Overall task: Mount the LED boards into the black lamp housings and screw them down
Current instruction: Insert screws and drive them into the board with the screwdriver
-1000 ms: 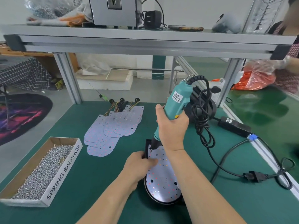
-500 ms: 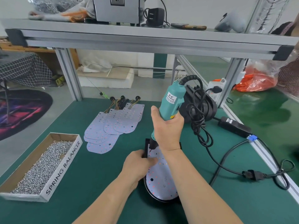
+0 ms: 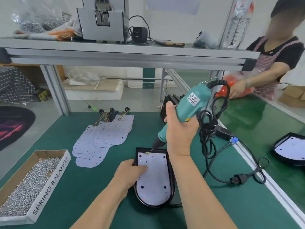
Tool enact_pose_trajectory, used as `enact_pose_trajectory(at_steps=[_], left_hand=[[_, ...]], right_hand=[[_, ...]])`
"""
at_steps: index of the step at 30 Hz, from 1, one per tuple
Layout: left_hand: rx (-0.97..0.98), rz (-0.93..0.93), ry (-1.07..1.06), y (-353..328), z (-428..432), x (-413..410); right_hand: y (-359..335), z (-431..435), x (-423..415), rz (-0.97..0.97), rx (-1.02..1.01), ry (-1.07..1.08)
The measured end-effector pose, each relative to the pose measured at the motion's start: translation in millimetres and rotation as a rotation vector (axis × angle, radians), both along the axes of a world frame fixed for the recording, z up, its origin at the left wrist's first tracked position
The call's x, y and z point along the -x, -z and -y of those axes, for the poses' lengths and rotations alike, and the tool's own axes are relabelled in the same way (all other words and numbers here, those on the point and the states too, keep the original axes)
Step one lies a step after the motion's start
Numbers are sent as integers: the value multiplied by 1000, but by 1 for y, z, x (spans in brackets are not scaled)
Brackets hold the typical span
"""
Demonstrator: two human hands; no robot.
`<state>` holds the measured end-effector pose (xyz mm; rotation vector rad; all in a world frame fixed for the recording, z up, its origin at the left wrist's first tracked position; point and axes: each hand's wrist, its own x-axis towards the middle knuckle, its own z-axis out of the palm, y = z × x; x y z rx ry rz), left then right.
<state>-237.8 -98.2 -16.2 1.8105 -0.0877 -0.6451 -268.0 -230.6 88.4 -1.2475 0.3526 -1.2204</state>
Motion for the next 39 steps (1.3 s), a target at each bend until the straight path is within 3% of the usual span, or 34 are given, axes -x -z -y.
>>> enact_pose_trajectory(at_steps=[8,13,17,27,32,35,39], left_hand=[[73,16,-19,6,-4,1],[87,27,-85,8,-4,6],[84,53,-107,10,-5,7],[79,55,-138,15,-6,1],[96,46,-144,18,-6,0],[94,35,-129,20,-6,-2],[111,25,-129,22,-7,-4]], right_hand=[[38,92,76,-183,-111,345],[71,142,109,-412,-289,438],[89,154,120,-570,-291,420],[111,141,121,-1059,48,413],[104,140,117,-1315,472,568],[97,136,103,-1505,706,405],[92,132,82,-1649,672,186]])
